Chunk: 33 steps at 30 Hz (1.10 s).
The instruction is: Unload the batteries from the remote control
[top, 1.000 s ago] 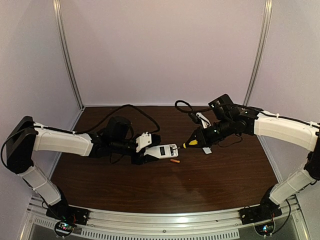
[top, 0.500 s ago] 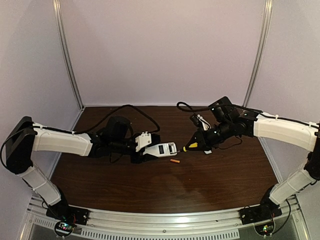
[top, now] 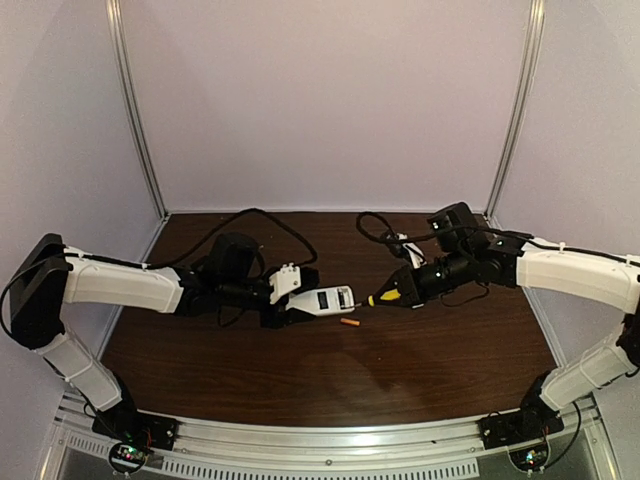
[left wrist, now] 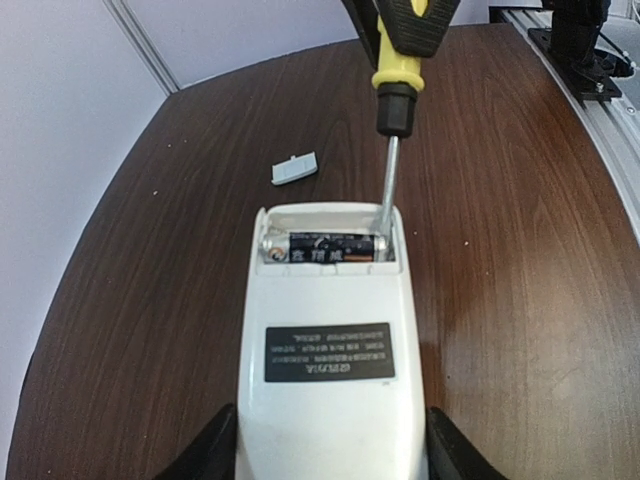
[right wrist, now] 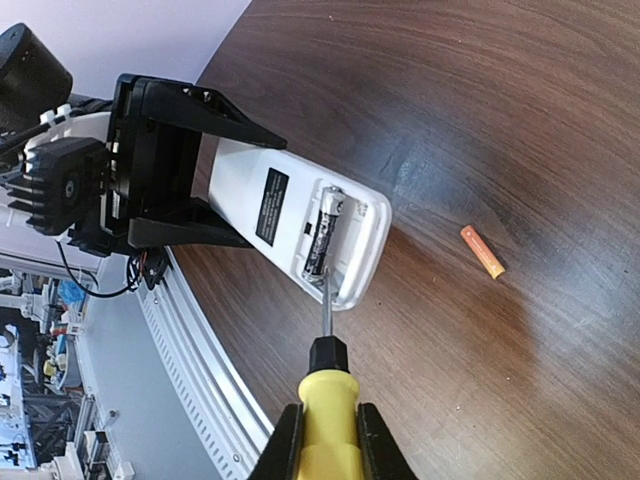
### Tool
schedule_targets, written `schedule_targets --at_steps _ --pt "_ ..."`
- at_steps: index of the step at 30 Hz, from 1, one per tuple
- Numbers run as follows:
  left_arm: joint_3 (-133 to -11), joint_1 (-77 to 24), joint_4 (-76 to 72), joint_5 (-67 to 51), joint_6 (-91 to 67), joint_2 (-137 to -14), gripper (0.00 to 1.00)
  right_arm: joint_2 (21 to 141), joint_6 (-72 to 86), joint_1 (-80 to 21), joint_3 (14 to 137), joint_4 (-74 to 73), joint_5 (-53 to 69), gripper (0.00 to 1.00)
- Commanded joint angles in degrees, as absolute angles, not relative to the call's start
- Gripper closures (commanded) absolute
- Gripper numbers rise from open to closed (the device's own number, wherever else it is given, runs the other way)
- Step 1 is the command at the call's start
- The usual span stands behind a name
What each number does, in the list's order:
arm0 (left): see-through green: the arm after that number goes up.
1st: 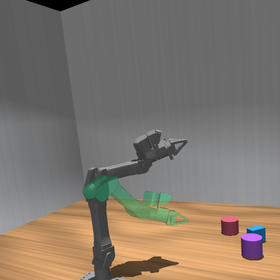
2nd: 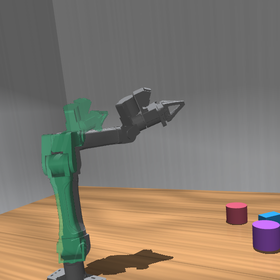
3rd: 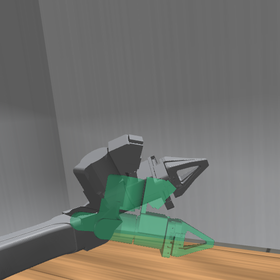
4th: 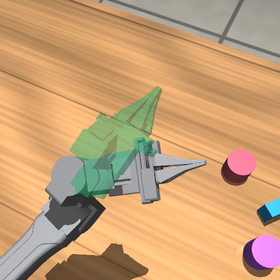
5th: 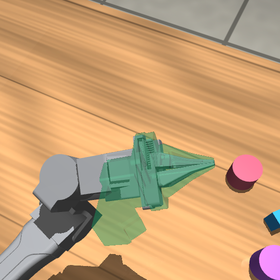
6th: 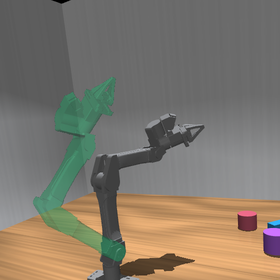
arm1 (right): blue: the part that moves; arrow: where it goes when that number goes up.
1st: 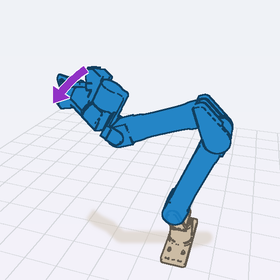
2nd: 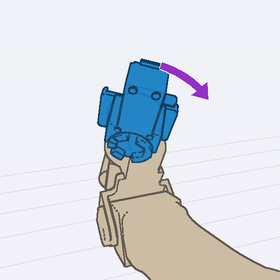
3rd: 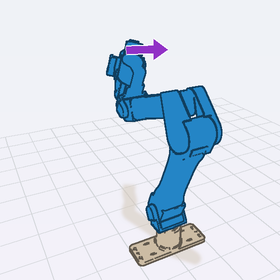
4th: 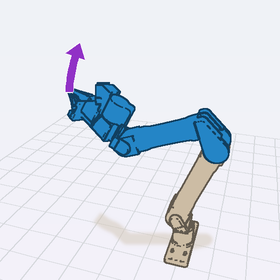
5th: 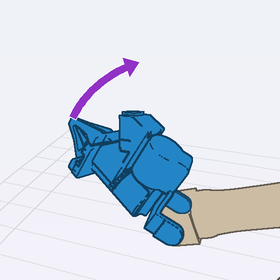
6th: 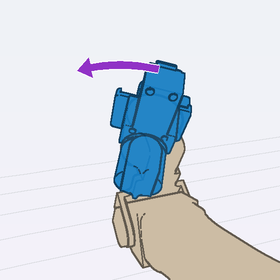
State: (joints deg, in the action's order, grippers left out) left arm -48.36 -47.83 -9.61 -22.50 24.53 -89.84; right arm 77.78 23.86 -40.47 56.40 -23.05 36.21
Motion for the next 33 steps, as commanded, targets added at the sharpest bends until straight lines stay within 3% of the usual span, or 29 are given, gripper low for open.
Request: schedule_targets --at_steps 1,17,26,33 --pt "-49.4 -48.1 -18.4 -26.9 22.6 -87.7 1.00 76.2 16.8 -40.8 55.5 -23.9 36.3 1.00" --pt "-50.1 -47.8 -17.4 -32.4 21.1 -88.7 1.00 74.4 7.0 -41.0 55.0 -26.4 36.0 1.00" --pt "-50.2 -47.3 -17.8 -34.1 20.6 -89.0 1.00 73.8 8.4 -41.0 56.0 -28.0 31.7 1.00" --pt "-50.1 -47.3 -17.8 -28.6 22.9 -89.0 1.00 78.1 13.9 -40.9 61.3 -34.3 29.3 1.00"
